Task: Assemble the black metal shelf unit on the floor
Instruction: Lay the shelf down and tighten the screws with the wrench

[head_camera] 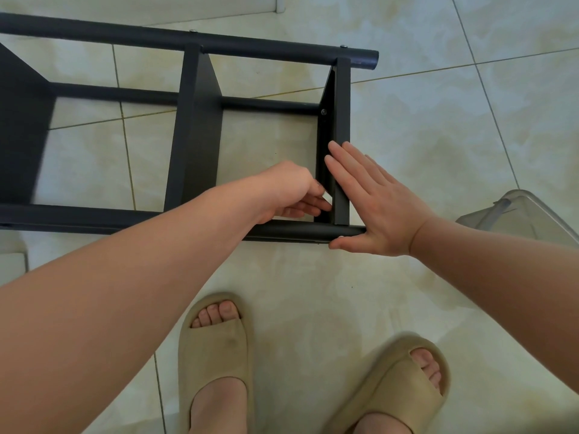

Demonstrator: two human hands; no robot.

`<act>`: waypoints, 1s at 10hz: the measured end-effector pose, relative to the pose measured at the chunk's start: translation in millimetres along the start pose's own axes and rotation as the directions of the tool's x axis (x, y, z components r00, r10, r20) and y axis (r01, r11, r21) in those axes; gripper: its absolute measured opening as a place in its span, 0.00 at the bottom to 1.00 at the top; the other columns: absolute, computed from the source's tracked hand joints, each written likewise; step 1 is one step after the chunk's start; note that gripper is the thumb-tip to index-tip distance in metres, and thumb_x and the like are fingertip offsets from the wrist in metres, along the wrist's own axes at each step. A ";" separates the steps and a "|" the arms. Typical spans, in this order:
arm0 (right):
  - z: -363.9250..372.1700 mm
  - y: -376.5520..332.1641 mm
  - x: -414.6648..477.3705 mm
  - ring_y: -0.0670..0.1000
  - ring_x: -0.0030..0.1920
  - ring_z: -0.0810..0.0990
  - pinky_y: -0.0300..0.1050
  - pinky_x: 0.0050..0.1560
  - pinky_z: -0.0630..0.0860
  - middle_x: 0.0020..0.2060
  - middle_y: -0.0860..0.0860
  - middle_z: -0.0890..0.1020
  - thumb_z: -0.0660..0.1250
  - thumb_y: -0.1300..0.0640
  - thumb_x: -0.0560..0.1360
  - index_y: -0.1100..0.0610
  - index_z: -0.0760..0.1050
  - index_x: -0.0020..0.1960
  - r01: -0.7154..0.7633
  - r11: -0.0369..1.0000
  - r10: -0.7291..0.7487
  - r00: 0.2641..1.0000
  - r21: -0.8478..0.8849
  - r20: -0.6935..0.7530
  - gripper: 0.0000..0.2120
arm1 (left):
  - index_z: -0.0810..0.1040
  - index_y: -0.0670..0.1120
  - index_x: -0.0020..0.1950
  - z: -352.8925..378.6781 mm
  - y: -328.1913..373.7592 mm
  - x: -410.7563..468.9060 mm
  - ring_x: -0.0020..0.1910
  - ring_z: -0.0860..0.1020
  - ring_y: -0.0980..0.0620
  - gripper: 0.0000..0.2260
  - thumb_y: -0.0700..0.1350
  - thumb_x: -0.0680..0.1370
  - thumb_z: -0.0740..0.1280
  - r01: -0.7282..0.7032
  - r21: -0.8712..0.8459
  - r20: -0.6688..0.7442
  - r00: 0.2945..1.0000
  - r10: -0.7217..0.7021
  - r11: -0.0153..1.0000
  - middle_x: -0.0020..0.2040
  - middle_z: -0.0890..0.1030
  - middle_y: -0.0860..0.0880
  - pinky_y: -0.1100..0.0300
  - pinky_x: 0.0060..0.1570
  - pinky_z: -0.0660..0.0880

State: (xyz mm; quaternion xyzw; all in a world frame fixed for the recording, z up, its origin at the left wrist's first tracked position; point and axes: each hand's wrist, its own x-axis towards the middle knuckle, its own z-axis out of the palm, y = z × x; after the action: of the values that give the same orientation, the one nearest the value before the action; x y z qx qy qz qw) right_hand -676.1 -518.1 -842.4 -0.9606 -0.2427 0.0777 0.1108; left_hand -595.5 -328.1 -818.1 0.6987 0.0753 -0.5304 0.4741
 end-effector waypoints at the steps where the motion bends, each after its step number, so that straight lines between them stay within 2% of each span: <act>1: -0.2 -0.4 0.0 0.58 0.82 0.45 0.63 0.78 0.56 0.82 0.58 0.48 0.55 0.24 0.73 0.63 0.48 0.82 -0.002 1.000 0.002 1.000 -0.001 0.004 0.54 | 0.75 0.48 0.48 -1.4 0.5 -1.1 0.39 0.82 0.57 0.05 0.42 0.83 0.61 -0.013 0.043 0.016 1.000 0.012 0.999 0.38 0.86 0.52 0.60 0.45 0.75; 3: -0.4 -0.5 -0.1 0.58 0.82 0.45 0.63 0.78 0.56 0.82 0.58 0.48 0.56 0.25 0.73 0.63 0.48 0.82 -0.003 1.000 0.003 1.000 -0.003 0.008 0.54 | 0.76 0.49 0.48 -6.0 -1.9 -1.6 0.40 0.83 0.57 0.07 0.40 0.83 0.61 -0.057 0.139 0.042 0.998 0.052 0.989 0.38 0.86 0.53 0.55 0.54 0.75; 4: -0.5 -0.5 -0.1 0.58 0.82 0.45 0.63 0.78 0.56 0.82 0.58 0.48 0.55 0.25 0.73 0.64 0.48 0.82 -0.002 1.000 0.002 1.000 -0.003 0.010 0.54 | 0.77 0.48 0.48 -7.7 -3.0 -1.8 0.39 0.83 0.58 0.08 0.39 0.82 0.61 -0.072 0.175 0.059 0.996 0.063 0.982 0.39 0.86 0.53 0.56 0.54 0.75; 6: 0.1 -0.4 0.1 0.58 0.82 0.45 0.63 0.78 0.56 0.82 0.58 0.48 0.55 0.25 0.73 0.63 0.48 0.82 -0.002 1.000 0.002 1.000 -0.003 0.009 0.54 | 0.78 0.47 0.47 -10.6 -4.6 -4.1 0.38 0.83 0.60 0.08 0.37 0.82 0.62 -0.099 0.246 0.087 0.993 0.079 0.964 0.41 0.86 0.52 0.59 0.48 0.75; 8: 0.0 -0.1 -0.1 0.58 0.82 0.45 0.63 0.78 0.56 0.82 0.58 0.48 0.54 0.24 0.74 0.63 0.47 0.82 0.001 1.000 -0.001 1.000 -0.005 0.002 0.54 | 0.80 0.45 0.45 -12.1 -6.6 -6.3 0.37 0.82 0.59 0.09 0.35 0.81 0.63 -0.117 0.277 0.119 0.989 0.087 0.954 0.39 0.86 0.52 0.60 0.49 0.76; 9: 0.2 -0.3 -0.1 0.58 0.82 0.45 0.63 0.78 0.56 0.82 0.58 0.48 0.54 0.24 0.74 0.63 0.47 0.82 0.000 1.000 0.000 1.000 -0.003 0.001 0.54 | 0.80 0.45 0.45 -12.0 -7.5 -6.8 0.35 0.81 0.60 0.09 0.34 0.80 0.63 -0.132 0.316 0.125 0.987 0.096 0.940 0.39 0.85 0.51 0.64 0.44 0.76; 10: 0.0 -0.4 -0.3 0.58 0.82 0.45 0.63 0.78 0.56 0.82 0.58 0.48 0.55 0.25 0.74 0.63 0.48 0.82 -0.001 1.000 0.001 1.000 -0.001 0.001 0.54 | 0.81 0.46 0.44 -11.9 -8.6 -7.3 0.38 0.80 0.57 0.09 0.35 0.79 0.65 -0.142 0.375 0.116 0.988 0.105 0.916 0.41 0.85 0.50 0.63 0.44 0.75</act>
State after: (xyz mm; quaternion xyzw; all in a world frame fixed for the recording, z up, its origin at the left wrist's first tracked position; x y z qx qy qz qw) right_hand -676.5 -517.9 -842.2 -0.9608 -0.2422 0.0781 0.1104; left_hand -595.9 -311.8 -817.3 0.7556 -0.0960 -0.5358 0.3643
